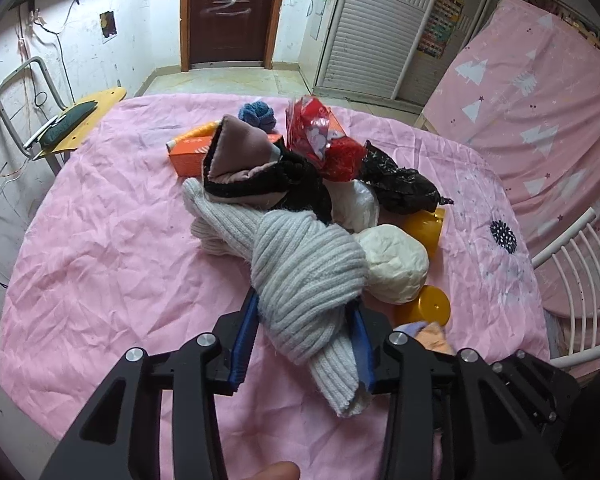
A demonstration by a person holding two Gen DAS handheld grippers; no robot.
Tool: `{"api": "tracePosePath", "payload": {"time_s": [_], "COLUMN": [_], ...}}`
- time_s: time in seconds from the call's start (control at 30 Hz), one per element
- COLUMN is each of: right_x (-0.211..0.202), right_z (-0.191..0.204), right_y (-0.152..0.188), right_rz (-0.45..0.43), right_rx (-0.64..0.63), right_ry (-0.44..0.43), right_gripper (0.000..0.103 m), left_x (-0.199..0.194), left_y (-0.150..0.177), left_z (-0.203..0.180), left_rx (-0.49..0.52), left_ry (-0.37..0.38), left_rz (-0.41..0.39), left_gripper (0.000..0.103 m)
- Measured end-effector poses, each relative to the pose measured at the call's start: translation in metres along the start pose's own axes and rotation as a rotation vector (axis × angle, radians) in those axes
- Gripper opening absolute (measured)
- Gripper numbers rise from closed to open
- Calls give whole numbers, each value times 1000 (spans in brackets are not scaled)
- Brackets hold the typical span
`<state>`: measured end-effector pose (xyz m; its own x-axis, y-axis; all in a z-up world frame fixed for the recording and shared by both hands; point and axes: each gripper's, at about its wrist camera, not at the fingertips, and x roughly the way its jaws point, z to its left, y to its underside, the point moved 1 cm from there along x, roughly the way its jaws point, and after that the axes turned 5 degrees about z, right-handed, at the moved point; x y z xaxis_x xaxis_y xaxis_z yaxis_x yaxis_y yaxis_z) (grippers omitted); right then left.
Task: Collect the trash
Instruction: 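Grasp the grey knit scarf with the left tool while the right tool grasps the doll, then carry scarf and doll to the yellow bucket and release both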
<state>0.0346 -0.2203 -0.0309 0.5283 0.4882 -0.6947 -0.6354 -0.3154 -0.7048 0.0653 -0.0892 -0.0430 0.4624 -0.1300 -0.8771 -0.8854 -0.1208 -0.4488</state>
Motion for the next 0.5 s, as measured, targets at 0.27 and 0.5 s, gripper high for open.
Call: {"api": "tracePosePath", "payload": {"time_s": [0.27,0.5], "right_x": [-23,-48], "right_z": [-20,-44], "right_y": [-2,-4], "right_rz": [-53,-109], "right_rx": [34,77], "right_ry": [39,84], "right_gripper": [21,21], "left_x": [-33,-70], "left_y": [1,3], "left_z": [-6,-26], "left_rx": [16,62], "left_ry": [-1,15], "left_rz": [-72,-165], "left_gripper": [35,35]}}
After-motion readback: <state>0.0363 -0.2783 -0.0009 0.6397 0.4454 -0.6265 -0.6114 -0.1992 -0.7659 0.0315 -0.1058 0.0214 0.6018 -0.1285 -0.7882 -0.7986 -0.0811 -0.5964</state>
